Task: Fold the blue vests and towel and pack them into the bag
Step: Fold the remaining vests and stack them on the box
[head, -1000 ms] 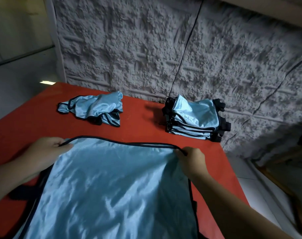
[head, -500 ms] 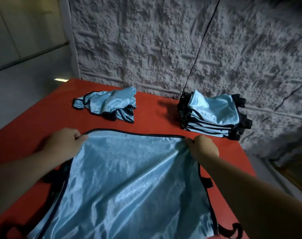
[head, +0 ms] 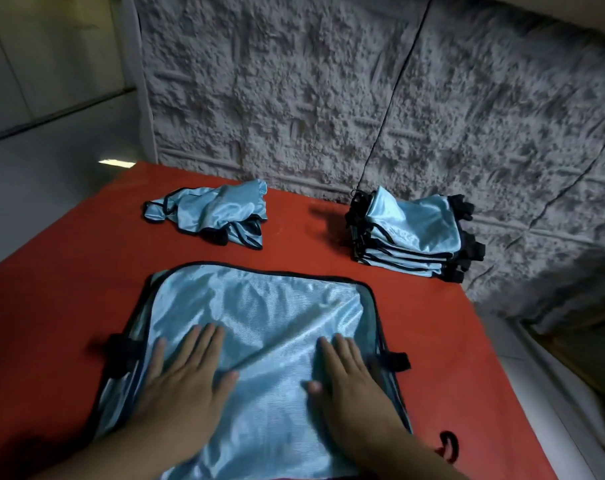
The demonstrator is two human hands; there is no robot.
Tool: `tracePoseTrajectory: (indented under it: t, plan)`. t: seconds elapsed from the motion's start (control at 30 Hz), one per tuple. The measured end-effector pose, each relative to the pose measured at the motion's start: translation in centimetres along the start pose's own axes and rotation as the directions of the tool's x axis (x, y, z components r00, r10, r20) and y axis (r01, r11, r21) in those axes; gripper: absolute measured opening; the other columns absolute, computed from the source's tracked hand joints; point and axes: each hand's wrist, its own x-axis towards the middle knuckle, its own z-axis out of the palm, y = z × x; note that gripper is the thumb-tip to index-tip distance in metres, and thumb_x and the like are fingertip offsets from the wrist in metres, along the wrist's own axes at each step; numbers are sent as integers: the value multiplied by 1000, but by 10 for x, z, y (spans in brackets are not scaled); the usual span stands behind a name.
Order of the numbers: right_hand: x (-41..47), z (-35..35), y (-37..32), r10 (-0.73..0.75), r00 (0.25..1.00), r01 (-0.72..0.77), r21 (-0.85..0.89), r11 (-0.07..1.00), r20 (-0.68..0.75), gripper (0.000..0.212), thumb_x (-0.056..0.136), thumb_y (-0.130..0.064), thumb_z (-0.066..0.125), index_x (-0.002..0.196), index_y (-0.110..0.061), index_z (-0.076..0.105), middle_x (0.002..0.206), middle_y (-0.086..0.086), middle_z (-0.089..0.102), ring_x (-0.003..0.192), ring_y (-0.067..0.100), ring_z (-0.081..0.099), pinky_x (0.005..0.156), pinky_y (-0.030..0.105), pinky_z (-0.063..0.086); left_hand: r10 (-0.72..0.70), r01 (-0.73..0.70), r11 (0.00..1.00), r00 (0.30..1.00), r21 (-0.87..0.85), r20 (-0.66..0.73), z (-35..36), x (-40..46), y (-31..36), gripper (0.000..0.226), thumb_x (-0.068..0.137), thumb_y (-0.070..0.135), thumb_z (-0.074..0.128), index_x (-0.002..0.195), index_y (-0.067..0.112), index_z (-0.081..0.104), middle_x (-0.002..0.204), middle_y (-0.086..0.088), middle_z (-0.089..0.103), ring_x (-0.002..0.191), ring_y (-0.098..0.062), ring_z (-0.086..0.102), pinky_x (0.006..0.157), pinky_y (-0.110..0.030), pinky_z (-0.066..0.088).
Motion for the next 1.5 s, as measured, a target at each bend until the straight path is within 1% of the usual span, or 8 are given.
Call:
tracePoseTrajectory:
  t: [0.2,0.33,0.5,0.63,0.77,0.93,1.1,1.5]
  plan:
    - [0,0,63,158,983,-165,-79,983,-97,114,68,-86,-28,162,-28,-4,169,-10,-11,153,8,-19,122,29,-11,-94,95,992,995,84,-15,-7,13,-34,104,70,72,-40,158,28,-6,167,12,-5,154,-10,-11,125,-44,-5]
    - [2,-5,52,190,971,-205,-90,975,-147,108,74,-81,-23,162,-22,2,170,-5,-2,155,14,-12,125,39,-9,-155,153,982,988,110,15,-12,12,-25,90,81,69,-23,160,30,-7,167,8,-12,154,-13,-15,123,-44,-13]
    - [27,-16,-2,-65,978,63,-18,998,-196,67,104,-54,12,162,-21,10,166,-7,-2,153,8,-11,125,31,-10,-44,39,986,999,162,23,-17,16,1,71,99,53,15,152,17,44,157,-5,43,147,-27,35,121,-48,2]
    - [66,-3,-8,-221,975,221,4,975,-34,63,106,-53,19,162,-26,9,170,-3,2,156,12,-6,127,37,-3,-38,40,994,999,97,-18,-6,25,-2,81,82,69,-23,156,39,-14,166,8,-18,154,-18,-16,120,-49,-17]
    - [104,-16,37,-18,995,12,-70,997,-94,97,81,-73,-11,162,-24,10,170,-2,5,156,14,-2,126,36,-3,-74,77,993,996,92,-40,-5,23,-8,81,84,75,-15,153,36,-24,161,12,-29,150,-13,-26,123,-48,-14]
    - [116,-14,87,219,966,-227,-47,973,-138,71,102,-63,13,162,-25,7,170,0,3,157,19,-1,126,43,3,-67,71,996,995,52,-79,-3,21,-7,86,90,76,0,155,24,-21,163,9,-24,151,-13,-25,125,-48,-9]
    - [123,-40,92,398,864,-312,292,904,-309,60,99,-53,35,147,-17,43,142,15,55,132,36,51,107,47,44,-79,83,995,995,56,-66,-1,21,-9,86,92,76,4,159,22,-1,167,7,-6,154,-13,-9,125,-50,4]
    - [160,-62,104,414,896,-407,73,910,-164,64,57,-94,37,85,-48,70,97,-3,69,100,30,61,86,39,55,-72,73,997,996,9,-55,2,25,-11,89,89,79,7,159,26,-4,166,11,-8,154,-12,-11,124,-50,-2]
